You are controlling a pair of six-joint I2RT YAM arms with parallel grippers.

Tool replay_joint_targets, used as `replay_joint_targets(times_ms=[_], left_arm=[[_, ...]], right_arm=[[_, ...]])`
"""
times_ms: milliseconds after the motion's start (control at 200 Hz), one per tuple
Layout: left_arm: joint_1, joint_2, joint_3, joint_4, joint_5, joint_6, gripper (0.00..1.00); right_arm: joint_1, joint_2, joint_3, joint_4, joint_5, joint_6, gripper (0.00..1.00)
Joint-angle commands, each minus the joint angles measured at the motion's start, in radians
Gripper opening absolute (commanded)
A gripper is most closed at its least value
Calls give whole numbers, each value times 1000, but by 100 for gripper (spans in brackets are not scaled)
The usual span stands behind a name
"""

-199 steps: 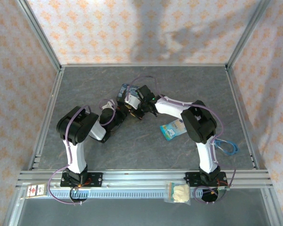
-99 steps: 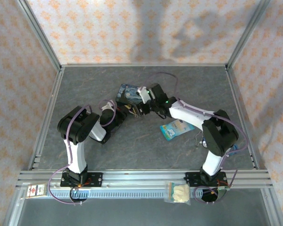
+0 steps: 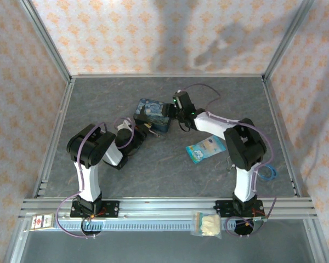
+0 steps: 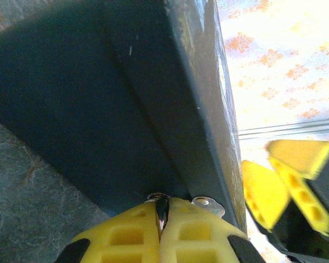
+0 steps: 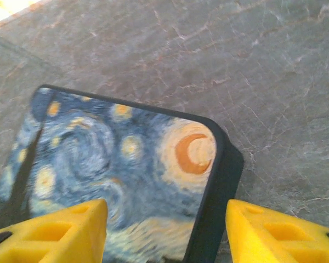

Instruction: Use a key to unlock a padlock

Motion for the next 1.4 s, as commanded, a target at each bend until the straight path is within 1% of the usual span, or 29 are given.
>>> replay_joint_targets(times_ms=[0,65,90,160,255,390,541,686,831,851,1051,1061,1091,1101,1106,1121,1206,1261,1396], left_arm=[[2,1,-10,57,-28,-3,0],[2,7,-11,56,-31,-9,0],[3,10,-12,87,-32,-12,0],[3,16,-15,100,-44,-20,0],[3,19,-26,119,-70,-31,0],[1,15,-61,168,-148,-50,0],[3,18,-80,207,-196,-68,0],[7,12,-98,233,-189,-79,0],[23,-37,-134,206,-123,-68,0],[25,-72,-139,195,-114,-64,0],[27,-218,-199,70,27,-5,0],[27,-226,-201,44,35,-2,0],[25,-248,-205,9,61,6,0],[25,-255,-206,-2,70,10,0],[25,-259,-207,-7,74,10,0],[25,-270,-208,-23,87,17,0],[11,-346,-213,-153,131,55,0],[-5,-414,-207,-298,139,103,0],[-64,-617,-164,-725,60,275,0]], right_arm=[[12,17,1,54,46,70,58],[14,19,-10,62,56,78,58],[14,20,-12,62,58,82,58],[15,26,-27,63,61,98,58],[14,24,-73,90,69,136,57],[15,9,-143,145,93,193,56],[14,8,-152,161,102,204,56],[16,8,-128,153,102,187,55],[14,-23,-109,156,91,130,56],[14,-32,-106,155,91,119,57],[15,-144,-103,113,133,10,82],[15,-150,-106,111,137,6,83],[13,-170,-115,106,152,-8,89],[13,-178,-119,104,156,-11,92],[13,-182,-121,104,157,-13,96],[13,-192,-128,102,162,-20,100],[10,-256,-172,96,201,-43,100],[5,-299,-205,91,230,-47,100],[2,-402,-292,94,341,-67,100]])
